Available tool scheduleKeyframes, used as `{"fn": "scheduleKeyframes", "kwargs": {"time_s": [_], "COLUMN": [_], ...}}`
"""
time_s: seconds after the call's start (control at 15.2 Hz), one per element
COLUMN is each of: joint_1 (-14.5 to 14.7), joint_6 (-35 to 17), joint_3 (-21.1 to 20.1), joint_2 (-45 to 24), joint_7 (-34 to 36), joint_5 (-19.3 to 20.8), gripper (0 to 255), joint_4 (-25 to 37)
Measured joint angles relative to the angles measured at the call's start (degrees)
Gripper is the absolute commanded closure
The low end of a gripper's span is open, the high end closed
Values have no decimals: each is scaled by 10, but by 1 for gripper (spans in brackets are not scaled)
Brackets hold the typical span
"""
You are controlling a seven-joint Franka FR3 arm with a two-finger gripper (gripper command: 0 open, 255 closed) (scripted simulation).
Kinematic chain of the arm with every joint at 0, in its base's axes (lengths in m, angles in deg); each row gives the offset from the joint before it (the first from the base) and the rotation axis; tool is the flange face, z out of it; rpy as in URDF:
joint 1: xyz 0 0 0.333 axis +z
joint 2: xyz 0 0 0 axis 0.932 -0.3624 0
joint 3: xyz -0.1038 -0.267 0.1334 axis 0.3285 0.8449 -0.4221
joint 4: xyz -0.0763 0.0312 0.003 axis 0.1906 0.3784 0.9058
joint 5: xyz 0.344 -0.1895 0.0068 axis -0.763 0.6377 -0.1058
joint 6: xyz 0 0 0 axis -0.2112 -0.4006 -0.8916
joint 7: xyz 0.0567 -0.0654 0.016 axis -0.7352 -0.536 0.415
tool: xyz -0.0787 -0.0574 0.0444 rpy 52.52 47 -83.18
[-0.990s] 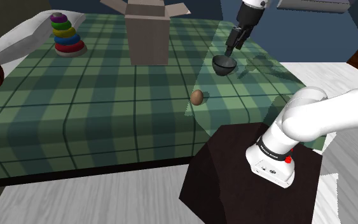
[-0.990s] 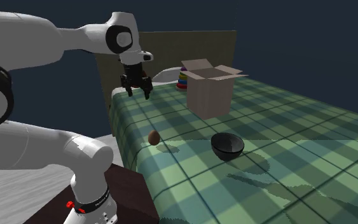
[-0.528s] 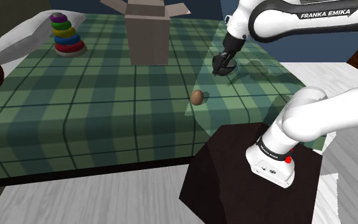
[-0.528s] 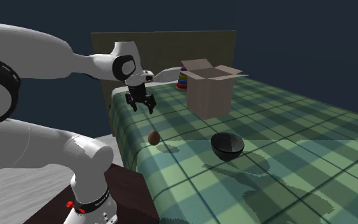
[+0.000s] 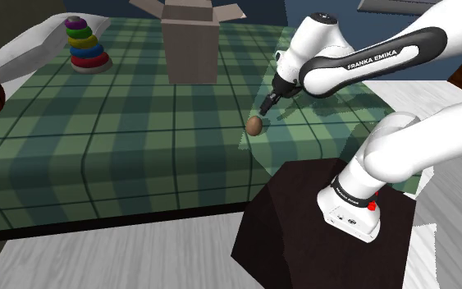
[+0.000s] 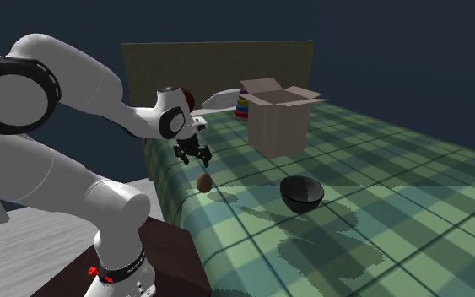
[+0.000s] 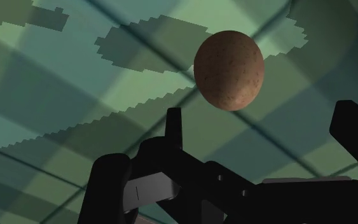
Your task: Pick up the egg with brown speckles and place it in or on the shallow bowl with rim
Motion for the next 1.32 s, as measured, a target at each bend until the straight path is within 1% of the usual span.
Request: {"fn": "scheduleKeyframes", "kwargs": {"time_s": [0.13,0.2,0.4,0.66,0.79,1.12,1.19,1.32], "joint_1": [-5,-7,-16,-29,-31,-32,-32,-32], "joint_6": [-77,-104,-152,-205,-215,-219,-219,-219], "joint_3": [-10,-12,-13,-19,-22,-22,-22,-22], "joint_2": [-52,-72,-111,-167,-178,-182,-182,-181], "joint_7": [13,16,18,28,31,32,32,32], "joint_5": [11,16,25,38,41,42,42,42], "gripper": [0,0,0,0,0,0,255,255], "joint_4": [-14,-15,-18,-14,-14,-13,-13,-13]}}
